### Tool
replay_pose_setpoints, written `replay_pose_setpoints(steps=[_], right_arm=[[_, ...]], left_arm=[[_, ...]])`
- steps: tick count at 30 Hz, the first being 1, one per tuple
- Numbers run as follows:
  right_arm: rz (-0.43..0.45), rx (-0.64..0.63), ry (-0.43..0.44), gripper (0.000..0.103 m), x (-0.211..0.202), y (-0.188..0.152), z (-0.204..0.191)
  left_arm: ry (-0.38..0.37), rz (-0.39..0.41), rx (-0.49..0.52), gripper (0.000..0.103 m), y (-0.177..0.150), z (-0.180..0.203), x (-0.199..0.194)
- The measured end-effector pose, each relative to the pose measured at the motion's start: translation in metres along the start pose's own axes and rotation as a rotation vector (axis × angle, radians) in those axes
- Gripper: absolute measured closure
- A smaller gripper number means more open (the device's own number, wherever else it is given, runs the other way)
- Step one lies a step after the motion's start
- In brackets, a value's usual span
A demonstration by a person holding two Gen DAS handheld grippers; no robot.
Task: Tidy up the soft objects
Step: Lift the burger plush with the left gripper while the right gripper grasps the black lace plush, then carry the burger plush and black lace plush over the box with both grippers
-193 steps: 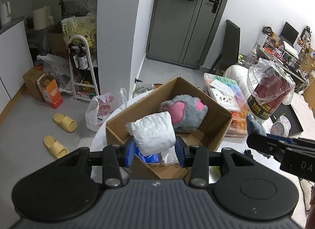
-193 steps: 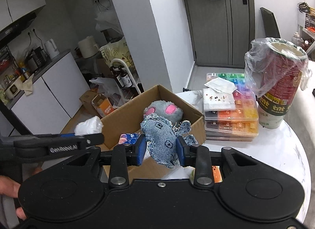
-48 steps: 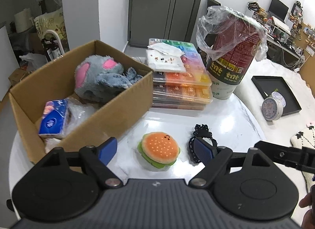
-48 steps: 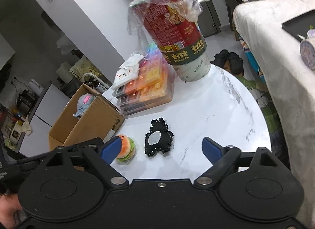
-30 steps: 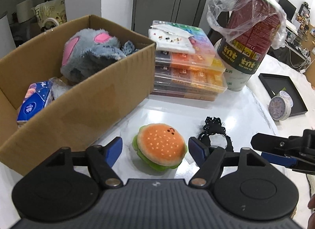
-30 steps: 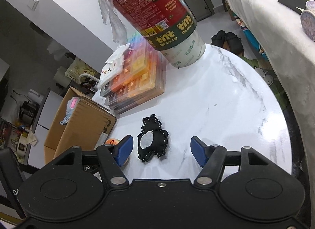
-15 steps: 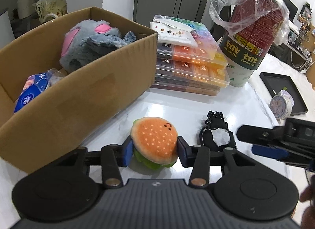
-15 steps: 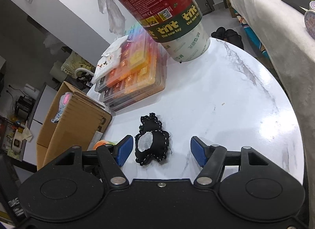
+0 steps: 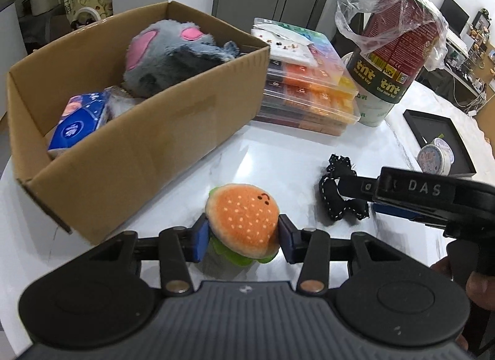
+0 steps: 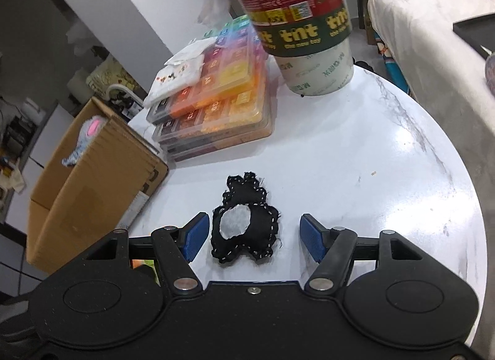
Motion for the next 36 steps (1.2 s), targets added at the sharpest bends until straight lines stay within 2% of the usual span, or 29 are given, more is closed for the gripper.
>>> replay_pose_setpoints(steps=[2,3,4,7,23,36], right_arm=[[-0.013,-0.045,-0.023,0.056,0.001,-0.004,-0.005],[-0.023,-0.058,-0.028,0.073,0.002,-0.006,-0.006],[-0.029,-0.064,-0.034,0.083,0.002,-0.008,-0.007],[-0.031,-0.065,-0.04,0.089,-0.001,-0.012,-0.007],[0.063,-0.101,-0.051,0.091,-0.058,-0.014,-0.034],[0.172,-0.028,-0.025,0.091,-0.104,-0.017,-0.04]], left_arm=[[-0.001,-0.001,-0.005,0.058,-0.002,-0.002,-0.002],[-0.002,-0.001,-0.006,0.058,-0.002,-0.003,-0.003],[-0.004,-0.002,-0.009,0.058,-0.003,-0.004,-0.005],[-0.002,0.001,-0.013,0.058,-0.004,-0.008,-0.009],[-0.028,0.053,-0.008,0.058,0.006,-0.022,-0.05],[-0.059,0.104,0.032,0.058,0.017,-0.029,-0.088]])
Point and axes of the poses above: each gripper's, at about its wrist camera, not at the fingertips, and x roughly the way its jaws point, z to its right, y to its top, the point moved 9 cm from there along x, roughly the way its jaws point, and after that the axes turned 6 degrees about y, right-handed, at the moved point
